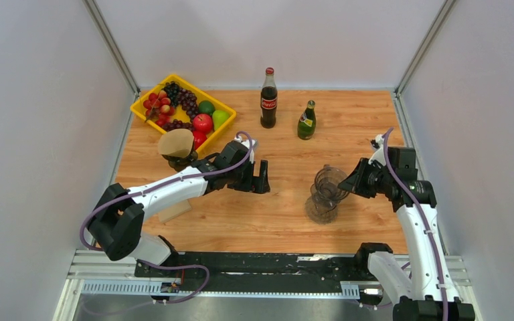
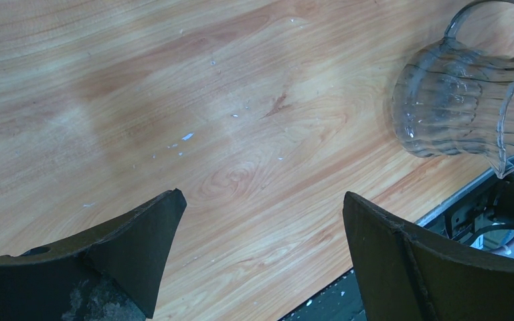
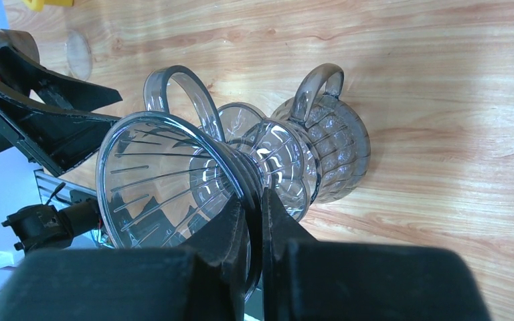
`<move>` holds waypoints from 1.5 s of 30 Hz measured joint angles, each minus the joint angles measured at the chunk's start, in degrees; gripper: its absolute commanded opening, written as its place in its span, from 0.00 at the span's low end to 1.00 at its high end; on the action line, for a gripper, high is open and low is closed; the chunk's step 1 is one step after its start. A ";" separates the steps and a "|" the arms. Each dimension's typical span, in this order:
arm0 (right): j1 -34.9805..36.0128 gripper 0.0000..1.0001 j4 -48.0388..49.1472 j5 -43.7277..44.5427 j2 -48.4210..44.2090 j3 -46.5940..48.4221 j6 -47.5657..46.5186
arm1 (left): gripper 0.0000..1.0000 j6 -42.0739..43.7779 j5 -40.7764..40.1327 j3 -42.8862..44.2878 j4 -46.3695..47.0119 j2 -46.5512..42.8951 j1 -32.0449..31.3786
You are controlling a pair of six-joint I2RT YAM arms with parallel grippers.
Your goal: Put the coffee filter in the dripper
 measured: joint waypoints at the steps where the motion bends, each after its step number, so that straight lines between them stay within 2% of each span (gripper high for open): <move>1: 0.00 0.05 0.00 -0.09 -0.02 -0.20 -0.17 | 1.00 0.00 -0.04 0.00 -0.02 0.00 0.00; 8: 0.17 0.06 0.15 -0.04 0.04 -3.39 -1.01 | 1.00 -0.04 -0.61 -0.57 -0.26 0.00 0.00; 13: 0.50 0.13 0.20 0.00 0.15 -4.24 -1.16 | 1.00 -0.07 -1.11 -0.94 -0.37 0.00 0.00; 29: 0.55 0.24 1.99 0.37 0.52 -4.50 -1.16 | 1.00 -0.24 -2.40 -2.05 -0.98 -0.81 0.00; 45: 0.55 0.55 3.21 -1.14 0.68 -5.51 -1.16 | 1.00 -0.72 -2.97 -2.84 -1.31 -3.04 0.00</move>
